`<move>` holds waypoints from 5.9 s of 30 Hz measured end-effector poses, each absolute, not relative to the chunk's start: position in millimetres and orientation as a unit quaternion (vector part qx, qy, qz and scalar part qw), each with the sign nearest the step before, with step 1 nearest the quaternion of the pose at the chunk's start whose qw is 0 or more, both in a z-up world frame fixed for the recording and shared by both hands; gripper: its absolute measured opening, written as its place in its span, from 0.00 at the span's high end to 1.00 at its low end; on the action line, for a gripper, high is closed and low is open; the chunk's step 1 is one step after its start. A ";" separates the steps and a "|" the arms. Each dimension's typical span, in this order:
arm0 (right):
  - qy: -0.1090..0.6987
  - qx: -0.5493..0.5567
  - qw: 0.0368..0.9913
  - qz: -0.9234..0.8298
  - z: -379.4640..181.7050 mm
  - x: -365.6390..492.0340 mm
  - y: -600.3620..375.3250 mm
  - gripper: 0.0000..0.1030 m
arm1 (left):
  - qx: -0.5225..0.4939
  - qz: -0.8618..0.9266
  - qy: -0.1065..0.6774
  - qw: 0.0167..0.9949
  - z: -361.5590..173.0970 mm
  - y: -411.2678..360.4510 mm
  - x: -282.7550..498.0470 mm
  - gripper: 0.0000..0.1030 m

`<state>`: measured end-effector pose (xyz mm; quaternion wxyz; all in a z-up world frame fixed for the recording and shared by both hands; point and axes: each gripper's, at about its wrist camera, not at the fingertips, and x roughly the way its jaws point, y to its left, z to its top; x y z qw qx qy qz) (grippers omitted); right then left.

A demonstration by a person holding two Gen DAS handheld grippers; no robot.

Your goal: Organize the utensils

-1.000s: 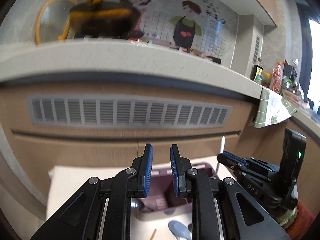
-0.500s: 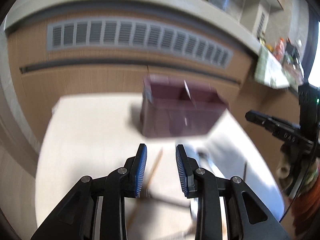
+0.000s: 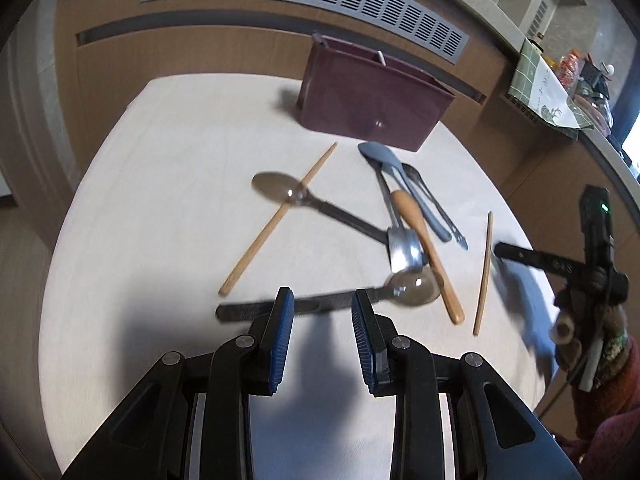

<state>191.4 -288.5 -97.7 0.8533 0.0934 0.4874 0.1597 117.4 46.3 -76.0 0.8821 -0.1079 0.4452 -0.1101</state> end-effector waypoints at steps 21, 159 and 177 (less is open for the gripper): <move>0.450 -0.032 0.874 0.181 -90.9 253.6 -202.5 0.86 | -0.114 -0.118 0.434 0.886 -67.3 32.8 139.4 0.70; 0.449 -0.102 0.869 0.185 -83.4 266.4 -216.3 0.75 | -0.109 -0.129 0.364 0.916 -26.1 1.7 210.8 0.66; 0.328 -0.058 0.925 0.181 -3.7 206.8 -238.5 0.75 | -0.085 -0.125 0.330 0.932 15.1 -15.9 181.4 0.66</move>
